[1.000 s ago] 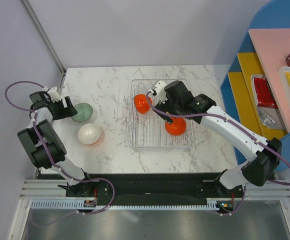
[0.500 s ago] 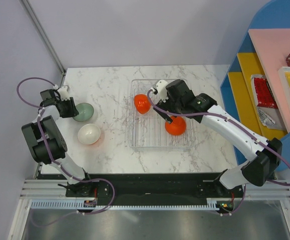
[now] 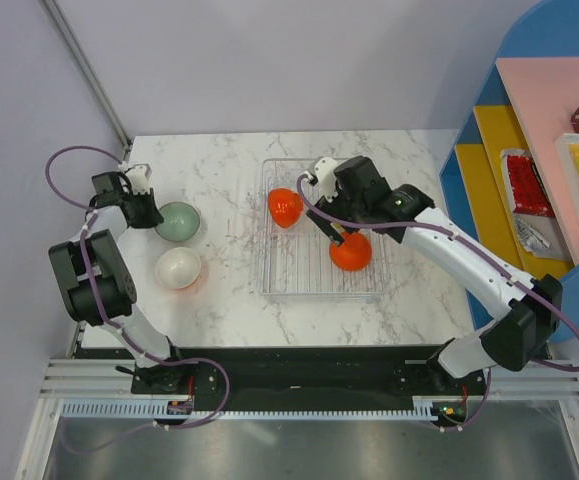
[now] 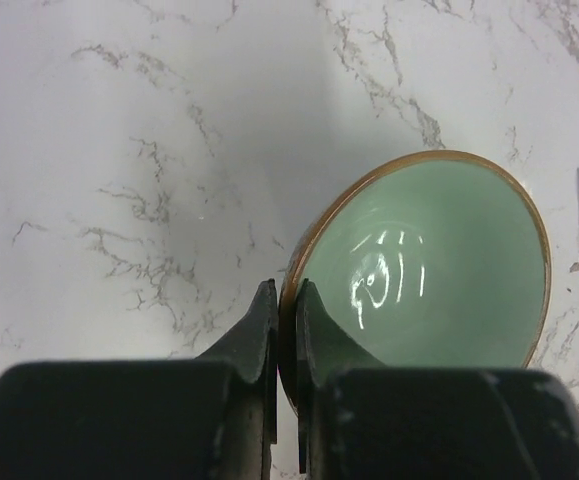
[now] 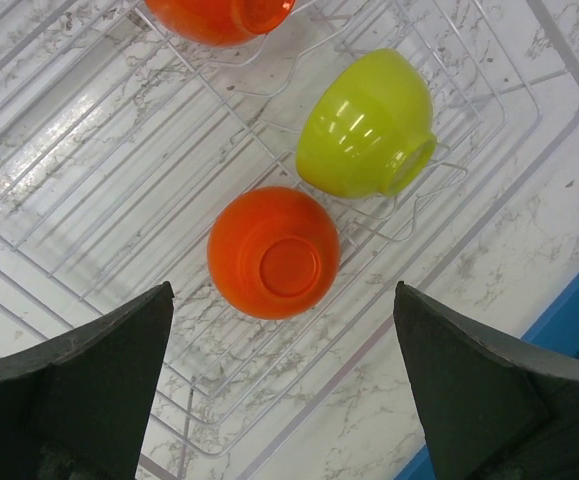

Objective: Load the bowls into the dish rack

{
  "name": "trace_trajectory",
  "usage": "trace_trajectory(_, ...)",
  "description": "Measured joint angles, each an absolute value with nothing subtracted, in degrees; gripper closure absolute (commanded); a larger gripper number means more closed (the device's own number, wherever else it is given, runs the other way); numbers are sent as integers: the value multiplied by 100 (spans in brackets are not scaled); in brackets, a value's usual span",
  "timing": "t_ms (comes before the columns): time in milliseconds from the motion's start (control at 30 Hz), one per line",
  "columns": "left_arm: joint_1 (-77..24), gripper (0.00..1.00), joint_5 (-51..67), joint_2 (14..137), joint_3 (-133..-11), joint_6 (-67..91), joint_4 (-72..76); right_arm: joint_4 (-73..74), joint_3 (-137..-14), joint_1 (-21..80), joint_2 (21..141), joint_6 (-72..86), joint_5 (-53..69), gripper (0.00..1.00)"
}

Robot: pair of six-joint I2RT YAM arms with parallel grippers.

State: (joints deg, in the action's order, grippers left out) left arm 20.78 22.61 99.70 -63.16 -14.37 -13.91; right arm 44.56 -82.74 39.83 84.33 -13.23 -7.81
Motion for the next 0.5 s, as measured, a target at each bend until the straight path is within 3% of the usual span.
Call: trace_trajectory(500, 725, 98, 3280, 9629, -7985, -1682, -2613, 4062, -8805, 3059, 8560, -270, 1533, 2)
